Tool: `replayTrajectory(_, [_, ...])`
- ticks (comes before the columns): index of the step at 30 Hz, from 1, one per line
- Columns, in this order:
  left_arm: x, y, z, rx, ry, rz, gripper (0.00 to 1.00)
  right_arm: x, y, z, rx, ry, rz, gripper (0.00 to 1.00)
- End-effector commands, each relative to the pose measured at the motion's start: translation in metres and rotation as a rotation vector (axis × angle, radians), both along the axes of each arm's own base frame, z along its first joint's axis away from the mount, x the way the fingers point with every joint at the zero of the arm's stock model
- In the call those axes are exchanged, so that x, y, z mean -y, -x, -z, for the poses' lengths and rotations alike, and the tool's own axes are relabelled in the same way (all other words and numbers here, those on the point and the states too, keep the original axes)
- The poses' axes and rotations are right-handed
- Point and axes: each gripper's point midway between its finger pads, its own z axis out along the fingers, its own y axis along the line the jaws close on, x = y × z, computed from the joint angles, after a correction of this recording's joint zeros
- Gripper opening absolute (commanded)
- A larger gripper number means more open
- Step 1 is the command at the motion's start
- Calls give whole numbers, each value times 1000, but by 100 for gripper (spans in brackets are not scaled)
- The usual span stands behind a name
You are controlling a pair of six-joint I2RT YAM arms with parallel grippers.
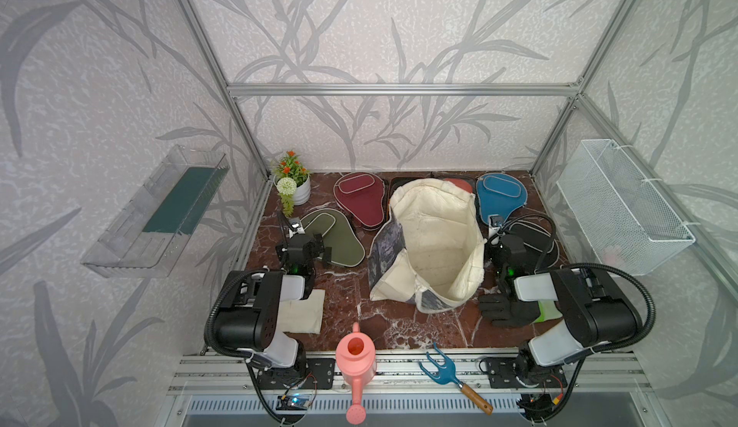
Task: Remove the ping pong set from the canvas bag
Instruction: Reset both arms
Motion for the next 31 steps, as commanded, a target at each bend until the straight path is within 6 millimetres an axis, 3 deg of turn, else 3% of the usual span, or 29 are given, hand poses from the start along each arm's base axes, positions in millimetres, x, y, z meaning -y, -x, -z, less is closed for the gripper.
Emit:
replayTrajectory(1, [-1,-4,-11,28,4,-5,99,-3,0,-2,18,6,-17,99])
replayTrajectory(11, [-2,-4,-11,30,2,-5,99,-6,1,-4,31,5,-34,99])
replayTrajectory(17, [-4,3,-14,59,-6,-30,99,-40,42,-13,164,39,-264,99])
replayTrajectory(22, [-3,-2,-13,36,-8,-26,99,-15,14,-12,124,30,-81,99])
replayTrajectory(25, [-3,-2,-12,33,-7,-25,99,-9,3,-2,4,27,-28,99])
replayTrajectory(31, [-3,-3,-12,29,-3,-21,99,-6,2,-4,36,8,-34,99])
